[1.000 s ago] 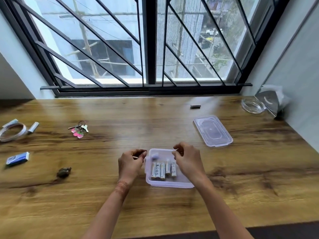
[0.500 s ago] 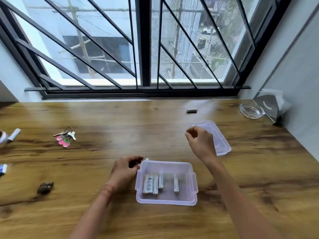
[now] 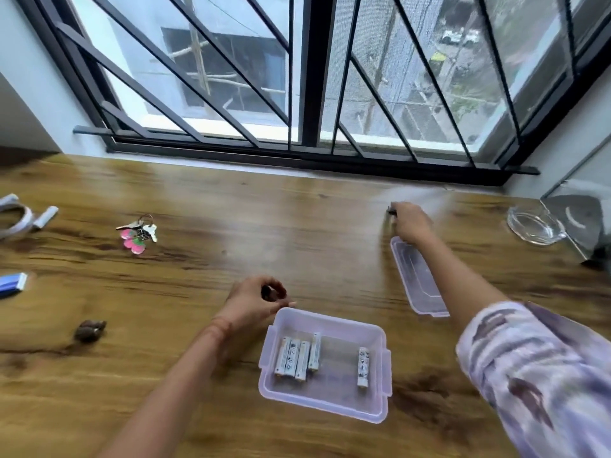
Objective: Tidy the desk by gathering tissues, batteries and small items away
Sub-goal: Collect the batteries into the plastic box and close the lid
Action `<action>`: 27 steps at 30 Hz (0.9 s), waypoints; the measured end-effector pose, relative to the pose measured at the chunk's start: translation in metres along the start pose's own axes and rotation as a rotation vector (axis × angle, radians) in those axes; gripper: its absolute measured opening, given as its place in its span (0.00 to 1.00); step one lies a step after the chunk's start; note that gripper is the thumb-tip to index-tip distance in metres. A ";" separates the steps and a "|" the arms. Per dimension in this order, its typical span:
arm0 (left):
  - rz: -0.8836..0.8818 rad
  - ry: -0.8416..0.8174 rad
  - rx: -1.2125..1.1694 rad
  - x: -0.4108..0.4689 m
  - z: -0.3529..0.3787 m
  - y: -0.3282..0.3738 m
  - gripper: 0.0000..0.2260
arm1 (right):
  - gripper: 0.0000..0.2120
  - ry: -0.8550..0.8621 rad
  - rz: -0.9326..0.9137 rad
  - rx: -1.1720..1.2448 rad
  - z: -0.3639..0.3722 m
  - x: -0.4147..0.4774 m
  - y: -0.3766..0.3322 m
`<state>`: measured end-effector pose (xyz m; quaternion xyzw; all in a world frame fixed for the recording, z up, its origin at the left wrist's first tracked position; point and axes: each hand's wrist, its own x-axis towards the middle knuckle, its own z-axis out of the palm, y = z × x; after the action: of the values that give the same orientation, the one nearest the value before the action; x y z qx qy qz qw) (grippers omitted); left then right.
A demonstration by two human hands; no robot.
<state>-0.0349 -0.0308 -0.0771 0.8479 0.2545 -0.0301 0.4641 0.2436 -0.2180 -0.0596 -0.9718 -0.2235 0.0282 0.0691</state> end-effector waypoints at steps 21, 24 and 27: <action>-0.114 -0.176 -0.519 -0.051 -0.045 0.070 0.08 | 0.08 -0.100 0.233 0.834 -0.034 -0.258 -0.100; -0.091 -0.364 -0.341 -0.069 -0.014 0.075 0.10 | 0.09 -0.159 0.248 0.652 -0.016 -0.270 -0.109; -0.026 -0.346 -0.073 -0.072 0.022 0.063 0.12 | 0.10 -0.174 0.289 0.545 -0.010 -0.269 -0.113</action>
<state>-0.0646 -0.1049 -0.0199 0.8093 0.1828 -0.1725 0.5309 -0.0459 -0.2370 -0.0263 -0.9331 -0.0725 0.1797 0.3029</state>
